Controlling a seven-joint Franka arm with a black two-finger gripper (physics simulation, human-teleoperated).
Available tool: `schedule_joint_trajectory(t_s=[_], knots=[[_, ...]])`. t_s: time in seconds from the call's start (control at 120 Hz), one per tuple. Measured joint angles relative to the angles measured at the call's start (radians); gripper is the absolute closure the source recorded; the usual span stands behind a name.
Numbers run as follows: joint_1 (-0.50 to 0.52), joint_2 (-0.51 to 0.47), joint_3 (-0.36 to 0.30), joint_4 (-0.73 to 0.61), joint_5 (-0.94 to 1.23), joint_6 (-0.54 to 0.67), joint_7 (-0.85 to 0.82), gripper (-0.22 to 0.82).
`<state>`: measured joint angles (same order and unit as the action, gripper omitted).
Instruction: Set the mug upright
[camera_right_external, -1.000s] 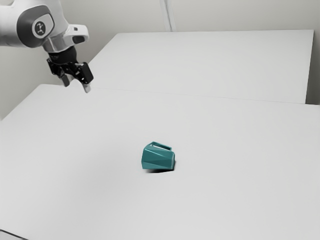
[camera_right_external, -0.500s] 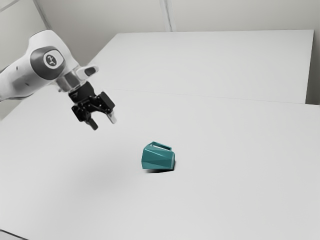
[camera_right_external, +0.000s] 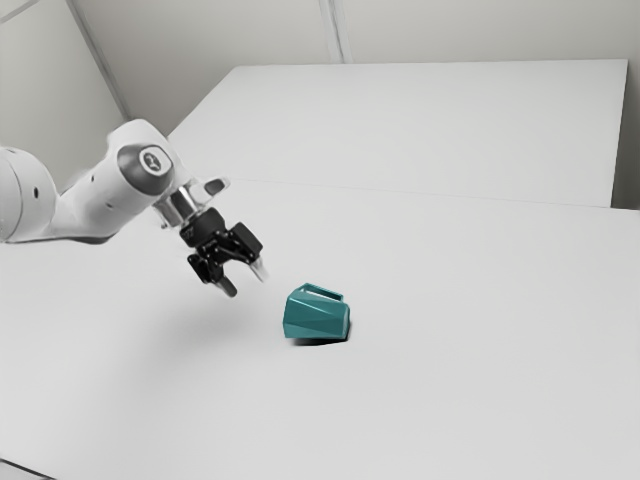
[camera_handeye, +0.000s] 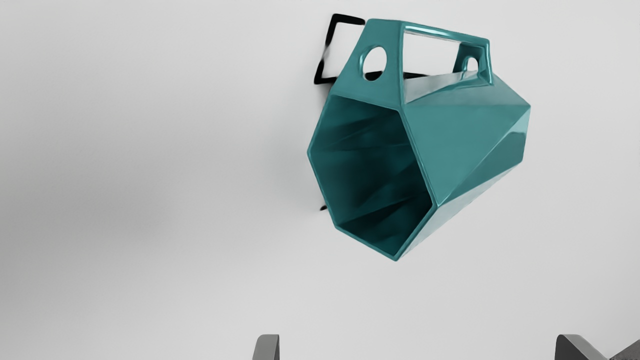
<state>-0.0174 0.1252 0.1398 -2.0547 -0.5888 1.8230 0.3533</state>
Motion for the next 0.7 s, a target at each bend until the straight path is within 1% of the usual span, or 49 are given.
schedule_joint_trajectory(t_s=[0.3, 0.7], knots=[[-0.016, 0.079, -0.007, -0.006, -0.145, 0.044, 0.108, 0.0], [-0.049, 0.13, -0.016, -0.025, -0.294, 0.098, 0.193, 0.0]])
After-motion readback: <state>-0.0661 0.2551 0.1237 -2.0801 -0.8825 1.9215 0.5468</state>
